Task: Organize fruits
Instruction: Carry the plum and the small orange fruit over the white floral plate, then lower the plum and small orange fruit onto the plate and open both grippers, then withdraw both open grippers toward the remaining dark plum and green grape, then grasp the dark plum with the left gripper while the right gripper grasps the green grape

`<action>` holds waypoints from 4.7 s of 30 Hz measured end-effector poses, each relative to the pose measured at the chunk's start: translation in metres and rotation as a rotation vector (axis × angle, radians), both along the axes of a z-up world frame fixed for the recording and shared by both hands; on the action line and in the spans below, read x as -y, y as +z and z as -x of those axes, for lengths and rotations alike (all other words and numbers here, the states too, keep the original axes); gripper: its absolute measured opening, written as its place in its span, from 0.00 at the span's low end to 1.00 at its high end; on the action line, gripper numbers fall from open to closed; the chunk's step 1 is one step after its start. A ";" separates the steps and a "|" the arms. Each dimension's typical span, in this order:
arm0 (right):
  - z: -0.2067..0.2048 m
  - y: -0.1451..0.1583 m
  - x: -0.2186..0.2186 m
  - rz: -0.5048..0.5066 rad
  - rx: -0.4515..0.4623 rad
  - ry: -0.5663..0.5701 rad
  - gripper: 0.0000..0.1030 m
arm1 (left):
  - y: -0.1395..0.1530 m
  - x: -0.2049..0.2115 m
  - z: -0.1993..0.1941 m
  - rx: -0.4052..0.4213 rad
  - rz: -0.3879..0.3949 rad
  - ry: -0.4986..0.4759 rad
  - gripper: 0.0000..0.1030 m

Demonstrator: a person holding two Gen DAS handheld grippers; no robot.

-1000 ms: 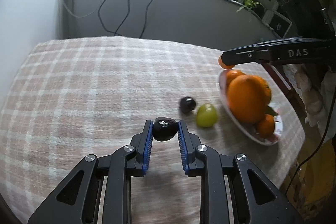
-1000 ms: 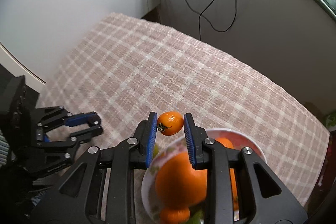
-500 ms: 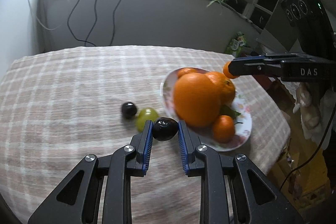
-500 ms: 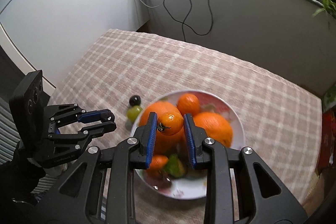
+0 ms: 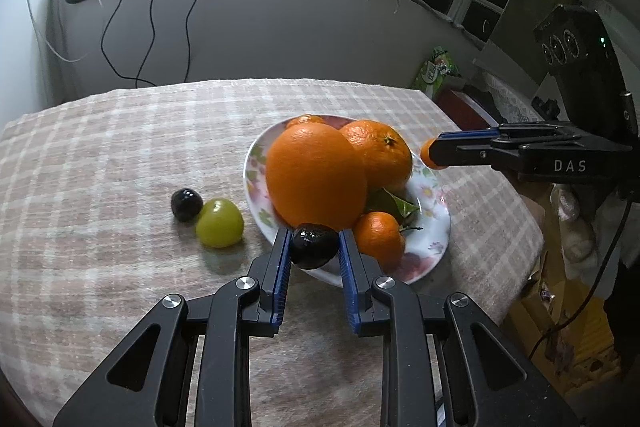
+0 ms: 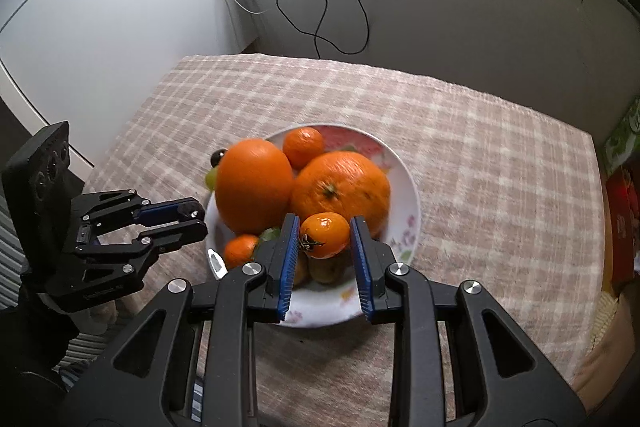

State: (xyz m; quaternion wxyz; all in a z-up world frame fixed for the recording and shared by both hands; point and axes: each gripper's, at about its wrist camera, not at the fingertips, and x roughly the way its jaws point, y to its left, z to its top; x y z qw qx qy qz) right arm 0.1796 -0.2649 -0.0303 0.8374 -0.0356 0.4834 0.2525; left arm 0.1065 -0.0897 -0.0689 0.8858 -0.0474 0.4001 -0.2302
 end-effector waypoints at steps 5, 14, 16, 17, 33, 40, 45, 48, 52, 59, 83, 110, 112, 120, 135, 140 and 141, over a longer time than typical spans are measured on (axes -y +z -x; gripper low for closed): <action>0.002 -0.008 0.011 -0.013 -0.012 -0.016 0.26 | 0.001 0.008 0.001 0.004 -0.010 -0.007 0.21; -0.001 -0.019 0.022 -0.039 -0.039 -0.026 0.26 | 0.000 0.023 0.002 0.005 -0.036 -0.024 0.21; -0.001 -0.021 0.023 -0.045 -0.043 -0.023 0.26 | 0.000 0.023 0.002 0.007 -0.039 -0.025 0.21; -0.001 -0.022 0.023 -0.045 -0.044 -0.021 0.26 | 0.000 0.023 0.002 0.008 -0.041 -0.025 0.21; -0.001 -0.026 0.017 -0.060 -0.050 0.004 0.35 | -0.001 0.024 0.002 0.014 -0.056 -0.015 0.30; -0.001 -0.018 0.021 -0.080 -0.029 -0.010 0.54 | -0.002 0.023 0.001 0.011 -0.053 -0.012 0.30; -0.001 -0.015 0.027 -0.101 -0.023 -0.029 0.60 | 0.000 0.023 0.003 0.014 -0.053 -0.010 0.30; 0.000 -0.014 0.027 -0.097 -0.018 -0.027 0.62 | 0.001 0.023 0.003 0.017 -0.055 -0.011 0.30; 0.002 -0.012 0.024 -0.085 -0.007 -0.023 0.66 | 0.003 0.024 0.005 0.023 -0.054 -0.012 0.30; 0.006 -0.004 0.015 -0.047 0.020 -0.006 0.69 | 0.006 0.019 0.008 0.035 -0.052 -0.004 0.30; -0.009 0.033 -0.037 -0.040 0.147 0.015 0.81 | 0.004 -0.049 0.016 0.045 -0.010 0.100 0.30; 0.008 0.005 -0.159 0.239 0.158 0.500 0.59 | -0.012 -0.114 -0.008 0.008 -0.009 0.157 0.30; 0.010 0.000 -0.167 0.263 0.153 0.533 0.57 | -0.011 -0.115 -0.015 0.007 -0.003 0.138 0.30; 0.007 -0.027 -0.192 0.355 0.114 0.634 0.48 | -0.015 -0.110 -0.038 -0.009 -0.017 0.076 0.30; -0.008 -0.048 -0.211 0.450 0.053 0.740 0.43 | -0.025 -0.086 -0.068 -0.040 -0.037 -0.013 0.30; -0.011 -0.052 -0.214 0.479 0.041 0.774 0.42 | -0.027 -0.079 -0.076 -0.051 -0.030 -0.038 0.30; -0.012 -0.053 -0.214 0.487 0.039 0.779 0.42 | -0.027 -0.079 -0.078 -0.054 -0.025 -0.042 0.30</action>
